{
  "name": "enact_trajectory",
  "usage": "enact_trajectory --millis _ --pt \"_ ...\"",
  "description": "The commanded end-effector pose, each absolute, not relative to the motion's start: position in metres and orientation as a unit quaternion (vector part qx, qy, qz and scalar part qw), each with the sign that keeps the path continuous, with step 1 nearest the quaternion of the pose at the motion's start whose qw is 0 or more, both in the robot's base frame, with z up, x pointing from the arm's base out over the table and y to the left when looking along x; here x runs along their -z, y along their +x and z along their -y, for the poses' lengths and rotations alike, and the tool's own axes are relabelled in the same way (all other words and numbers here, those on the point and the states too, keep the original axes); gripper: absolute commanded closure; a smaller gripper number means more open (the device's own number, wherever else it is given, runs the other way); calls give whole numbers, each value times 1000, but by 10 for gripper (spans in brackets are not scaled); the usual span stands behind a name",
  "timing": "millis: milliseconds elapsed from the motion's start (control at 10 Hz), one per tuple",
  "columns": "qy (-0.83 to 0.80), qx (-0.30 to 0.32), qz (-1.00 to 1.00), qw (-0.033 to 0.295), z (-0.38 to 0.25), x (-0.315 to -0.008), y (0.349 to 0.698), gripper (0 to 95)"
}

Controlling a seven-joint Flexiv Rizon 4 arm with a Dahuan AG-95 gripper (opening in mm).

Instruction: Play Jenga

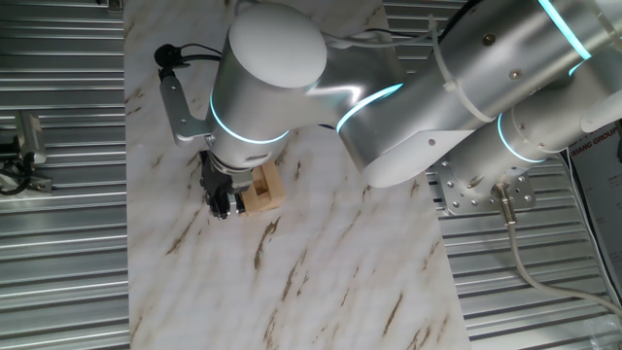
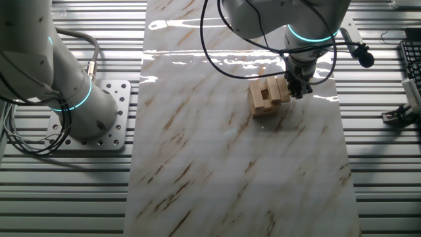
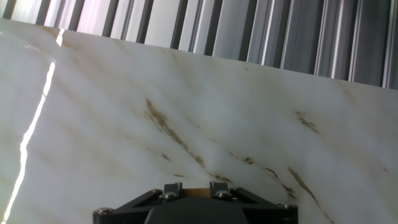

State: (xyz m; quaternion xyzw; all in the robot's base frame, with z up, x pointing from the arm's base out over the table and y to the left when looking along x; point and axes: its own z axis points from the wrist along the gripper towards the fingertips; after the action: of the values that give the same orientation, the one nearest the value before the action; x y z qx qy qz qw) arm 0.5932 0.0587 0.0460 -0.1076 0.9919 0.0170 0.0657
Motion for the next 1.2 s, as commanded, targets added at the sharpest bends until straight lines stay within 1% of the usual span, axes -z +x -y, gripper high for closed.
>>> enact_trajectory --millis 100,1200 --pt "-109 -18 -992 65 -60 -46 593 950" --pt "-123 -16 -990 63 -61 -45 592 950"
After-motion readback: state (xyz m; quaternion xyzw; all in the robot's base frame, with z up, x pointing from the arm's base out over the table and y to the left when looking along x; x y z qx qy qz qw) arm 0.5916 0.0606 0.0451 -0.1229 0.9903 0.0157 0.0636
